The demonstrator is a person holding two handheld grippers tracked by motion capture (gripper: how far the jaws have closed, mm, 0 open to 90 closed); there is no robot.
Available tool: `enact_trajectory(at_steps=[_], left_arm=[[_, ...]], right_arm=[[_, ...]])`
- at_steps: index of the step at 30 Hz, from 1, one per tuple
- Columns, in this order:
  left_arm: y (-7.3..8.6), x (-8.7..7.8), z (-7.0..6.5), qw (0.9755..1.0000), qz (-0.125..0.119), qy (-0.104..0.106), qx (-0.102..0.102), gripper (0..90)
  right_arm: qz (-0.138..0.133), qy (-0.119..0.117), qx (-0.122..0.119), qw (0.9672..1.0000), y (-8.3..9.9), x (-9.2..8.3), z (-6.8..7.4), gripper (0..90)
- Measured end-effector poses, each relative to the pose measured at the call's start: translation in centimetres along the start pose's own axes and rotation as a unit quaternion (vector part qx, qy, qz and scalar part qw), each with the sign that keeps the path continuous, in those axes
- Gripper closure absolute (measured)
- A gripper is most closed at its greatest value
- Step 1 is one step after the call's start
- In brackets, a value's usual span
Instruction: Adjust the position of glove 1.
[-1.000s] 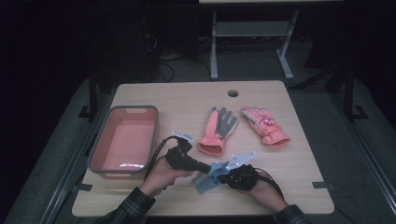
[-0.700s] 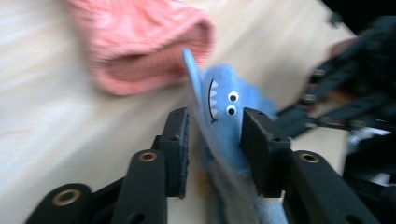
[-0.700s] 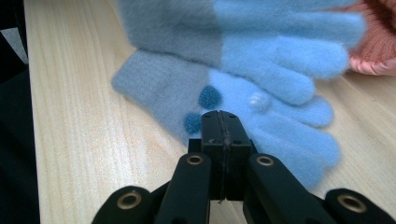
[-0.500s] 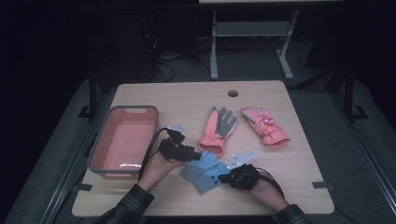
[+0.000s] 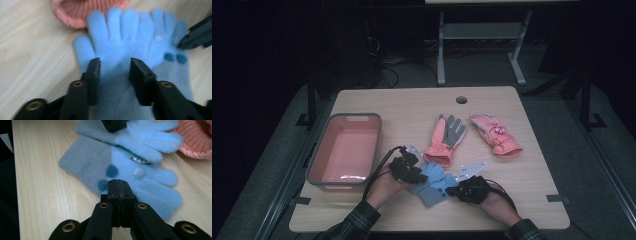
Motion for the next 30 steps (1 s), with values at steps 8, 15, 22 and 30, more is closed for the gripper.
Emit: enact_trajectory(at_steps=[8, 15, 22, 30], left_arm=[[-0.2, -0.5, -0.1, 0.9998, 0.004, 0.013, 0.011, 87.3], [-1.3, -3.2, -0.9, 0.9984, -0.044, 0.035, 0.005, 87.8], [-2.1, -2.9, -2.5, 0.9973, -0.047, 0.054, 0.017, 87.8], [-2.3, -2.1, -3.2, 0.9967, -0.036, 0.063, 0.037, 87.7]], right_arm=[[0.0, 0.0, -0.002, 1.0, 0.0, 0.0, 0.1, 89.5], [0.003, -0.006, -0.003, 1.0, -0.1, 0.3, 0.5, 89.8], [0.0, -0.006, -0.011, 0.9999, -0.6, 1.1, 1.1, 89.8], [-0.032, 0.019, 0.019, 0.9991, -0.4, -2.1, -1.6, 89.7]])
Point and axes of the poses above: each handheld gripper's, and its own axes: x roughly forward along the jaws, y roughly out of its underside, z roughly to its left, the point moved 5 cm from there along x, roughly forward along the jaws, and after that the axes turned 14 degrees about x, right-handed, at the moved point
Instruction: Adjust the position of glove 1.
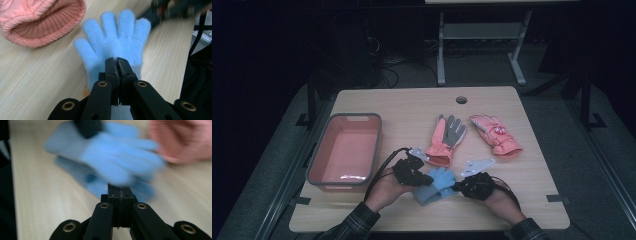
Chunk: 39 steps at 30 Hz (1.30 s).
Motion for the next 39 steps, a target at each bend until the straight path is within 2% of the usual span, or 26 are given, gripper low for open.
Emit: enact_trajectory(at_steps=[6, 13, 15, 17, 19, 21, 24, 26, 28, 31, 33, 37, 39], left_arm=[[-0.2, 0.9, -0.4, 0.9999, 0.008, 0.004, 0.013, 87.7], [0.0, 2.3, -0.5, 0.9997, 0.019, 0.001, 0.016, 87.4], [0.1, 2.4, -0.5, 0.9998, 0.016, -0.003, 0.015, 85.7], [0.1, 2.2, -0.5, 0.9998, 0.011, -0.005, 0.013, 76.6], [0.0, 2.0, -0.6, 0.9999, 0.005, -0.004, 0.009, 60.3], [0.0, 1.9, -0.7, 0.9999, 0.003, -0.01, 0.007, 47.0], [-0.1, 2.3, -0.8, 0.9994, 0.01, -0.029, 0.018, 30.6], [0.0, 2.7, -0.8, 0.9986, 0.024, -0.035, 0.03, 21.9], [0.1, 3.3, -1.1, 0.9987, 0.026, -0.034, 0.027, 18.4], [0.2, 3.8, -1.1, 0.9977, 0.039, -0.037, 0.041, 17.4], [0.3, 4.1, -1.1, 0.9977, 0.037, -0.043, 0.037, 17.3], [0.6, 4.6, -1.0, 0.9964, 0.052, -0.048, 0.047, 17.1], [0.6, 4.7, -1.1, 0.996, 0.051, -0.054, 0.05, 16.5]], right_arm=[[-0.021, 0.038, 0.025, 0.9987, 0.1, -1.7, -3.0, 89.7], [-0.027, 0.067, 0.04, 0.9966, 0.2, -2.3, -4.8, 87.0], [-0.03, 0.074, 0.042, 0.9959, 0.2, -2.3, -5.2, 80.8], [-0.034, 0.084, 0.048, 0.9947, 0.3, -2.3, -5.5, 68.2], [-0.034, 0.093, 0.052, 0.9937, 0.3, -2.2, -5.9, 54.8], [-0.034, 0.102, 0.064, 0.9921, 0.4, -2.1, -6.2, 46.4], [-0.032, 0.114, 0.071, 0.9904, 0.6, -2.0, -6.7, 40.4], [-0.034, 0.12, 0.074, 0.9895, 0.6, -1.9, -6.9, 38.0], [-0.031, 0.124, 0.077, 0.9888, 0.7, -1.8, -7.1, 36.1], [-0.027, 0.127, 0.076, 0.9886, 0.8, -1.6, -7.2, 34.6], [-0.023, 0.128, 0.073, 0.9888, 0.9, -1.5, -7.3, 33.8], [-0.018, 0.131, 0.068, 0.9889, 1.0, -1.1, -7.3, 31.7], [-0.018, 0.13, 0.065, 0.9892, 1.0, -1.1, -7.3, 30.9]])
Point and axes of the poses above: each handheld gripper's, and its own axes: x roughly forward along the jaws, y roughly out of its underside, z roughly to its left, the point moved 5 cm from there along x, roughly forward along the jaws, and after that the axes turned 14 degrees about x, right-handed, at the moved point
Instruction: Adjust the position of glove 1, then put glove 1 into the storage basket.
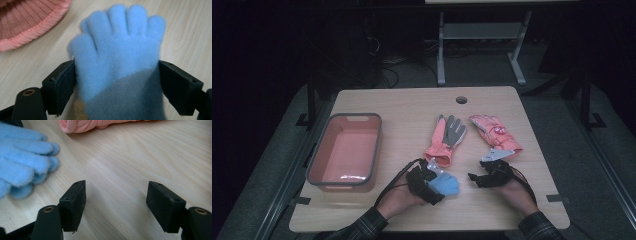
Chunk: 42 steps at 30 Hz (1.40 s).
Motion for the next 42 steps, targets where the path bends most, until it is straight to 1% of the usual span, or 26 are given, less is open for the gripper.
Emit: enact_trajectory(at_steps=[3, 6, 10, 12, 14, 15, 20, 23, 25, 29, 30, 31, 32, 34, 36, 38, 39, 40, 41, 42], left_arm=[[0.0, 0.0, -0.1, 1.0, 0.002, -0.006, 0.002, 17.1], [0.1, 0.0, -0.2, 0.9997, 0.006, -0.021, 0.014, 21.2], [0.1, -0.1, -0.3, 0.9995, 0.004, -0.028, 0.014, 26.9], [0.1, -0.2, -0.1, 0.9994, 0.002, -0.031, 0.013, 31.3], [0.2, -0.4, 0.0, 0.9994, 0.002, -0.03, 0.013, 39.0], [0.2, -0.4, 0.2, 0.9994, -0.002, -0.032, 0.013, 43.2], [0.3, -0.7, 0.5, 0.9995, -0.003, -0.027, 0.016, 60.6], [0.3, -0.7, 0.6, 0.9998, -0.002, -0.015, 0.016, 67.2], [0.4, -0.8, 0.8, 0.9999, -0.005, -0.006, 0.009, 70.6], [0.5, -0.9, 1.0, 0.9999, -0.009, 0.006, 0.002, 74.5], [0.5, -0.8, 1.0, 0.9999, -0.012, 0.008, -0.002, 75.0], [0.5, -0.9, 1.1, 0.9999, -0.011, 0.011, -0.001, 75.3], [0.5, -0.9, 1.1, 0.9998, -0.014, 0.013, -0.007, 75.4], [0.6, -1.0, 1.3, 0.9997, -0.014, 0.019, -0.007, 75.7], [0.5, -1.1, 1.4, 0.9996, -0.018, 0.019, -0.01, 75.8], [0.5, -1.4, 1.5, 0.9994, -0.023, 0.023, -0.01, 75.9], [0.4, -1.7, 1.6, 0.9993, -0.026, 0.023, -0.012, 75.9], [0.4, -1.9, 1.7, 0.9993, -0.026, 0.022, -0.013, 75.9], [0.3, -2.2, 1.8, 0.9991, -0.031, 0.023, -0.018, 75.9], [0.2, -2.5, 1.9, 0.9986, -0.039, 0.025, -0.026, 75.9]], right_arm=[[0.001, 0.0, 0.001, 1.0, 0.0, 0.0, 0.0, 28.3], [-0.002, 0.001, 0.002, 1.0, 0.0, 0.1, 0.0, 26.7], [-0.005, 0.001, 0.001, 1.0, 0.1, 0.1, 0.0, 26.3], [-0.006, 0.0, 0.001, 1.0, 0.1, 0.1, 0.0, 26.0], [-0.007, 0.0, 0.001, 1.0, 0.1, 0.2, 0.0, 25.8], [-0.007, 0.0, 0.0, 1.0, 0.1, 0.2, -0.1, 25.7], [-0.009, 0.0, 0.001, 1.0, 0.1, 0.2, -0.1, 25.3], [-0.011, -0.001, 0.003, 0.9999, 0.2, 0.2, 0.0, 24.3], [-0.013, -0.002, 0.003, 0.9999, 0.2, 0.3, 0.0, 23.8], [-0.016, -0.003, 0.004, 0.9999, 0.2, 0.3, 0.0, 23.3], [-0.016, -0.003, 0.003, 0.9999, 0.2, 0.3, 0.0, 22.6], [-0.017, -0.003, 0.004, 0.9998, 0.2, 0.3, 0.0, 22.1], [-0.018, -0.003, 0.004, 0.9998, 0.2, 0.3, 0.0, 21.9], [-0.019, -0.003, 0.004, 0.9998, 0.3, 0.3, 0.0, 21.3], [-0.021, -0.004, 0.004, 0.9998, 0.3, 0.4, 0.0, 20.9], [-0.023, -0.004, 0.006, 0.9997, 0.3, 0.4, 0.0, 20.2], [-0.026, -0.005, 0.002, 0.9997, 0.3, 0.4, 0.0, 19.6], [-0.025, -0.005, 0.005, 0.9997, 0.4, 0.4, 0.0, 18.7], [-0.026, -0.005, 0.004, 0.9996, 0.4, 0.4, 0.0, 18.8], [-0.026, -0.005, 0.005, 0.9997, 0.4, 0.4, 0.0, 18.7]])
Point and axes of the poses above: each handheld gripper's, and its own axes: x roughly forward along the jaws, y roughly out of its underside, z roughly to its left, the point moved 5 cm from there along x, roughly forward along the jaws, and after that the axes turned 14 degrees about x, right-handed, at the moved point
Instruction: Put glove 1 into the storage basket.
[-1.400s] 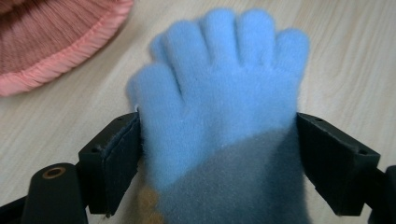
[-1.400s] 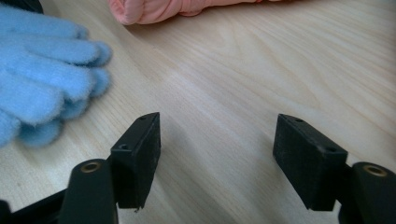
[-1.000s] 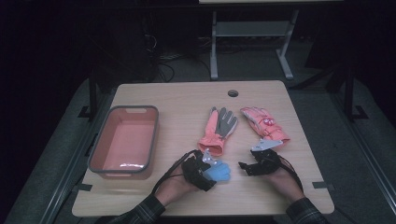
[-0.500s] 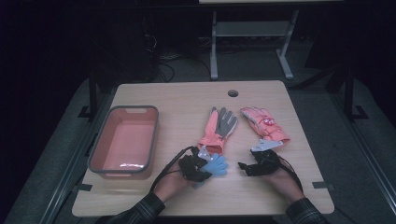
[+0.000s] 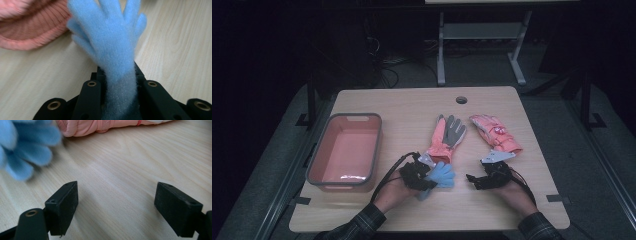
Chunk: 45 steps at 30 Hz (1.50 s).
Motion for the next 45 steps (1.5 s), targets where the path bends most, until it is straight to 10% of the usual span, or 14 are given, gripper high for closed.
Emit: enact_trajectory(at_steps=[9, 25, 35, 45], left_arm=[[-0.1, -3.0, 1.1, 0.9997, -0.006, 0.004, -0.021, 75.9], [0.9, -9.3, 4.5, 0.9958, -0.043, -0.049, -0.063, 75.8], [3.0, -13.0, 6.9, 0.9882, -0.066, -0.093, -0.102, 75.8], [6.1, -16.2, 9.3, 0.9745, -0.078, -0.15, -0.147, 75.7]], right_arm=[[0.0, 0.001, 0.0, 1.0, 0.0, 0.0, 0.0, 17.2], [0.001, 0.0, -0.001, 1.0, 0.0, 0.0, 0.0, 16.6], [0.001, 0.0, -0.001, 1.0, 0.0, 0.1, 0.0, 16.5], [0.001, 0.0, -0.001, 1.0, 0.0, 0.0, 0.0, 16.5]])
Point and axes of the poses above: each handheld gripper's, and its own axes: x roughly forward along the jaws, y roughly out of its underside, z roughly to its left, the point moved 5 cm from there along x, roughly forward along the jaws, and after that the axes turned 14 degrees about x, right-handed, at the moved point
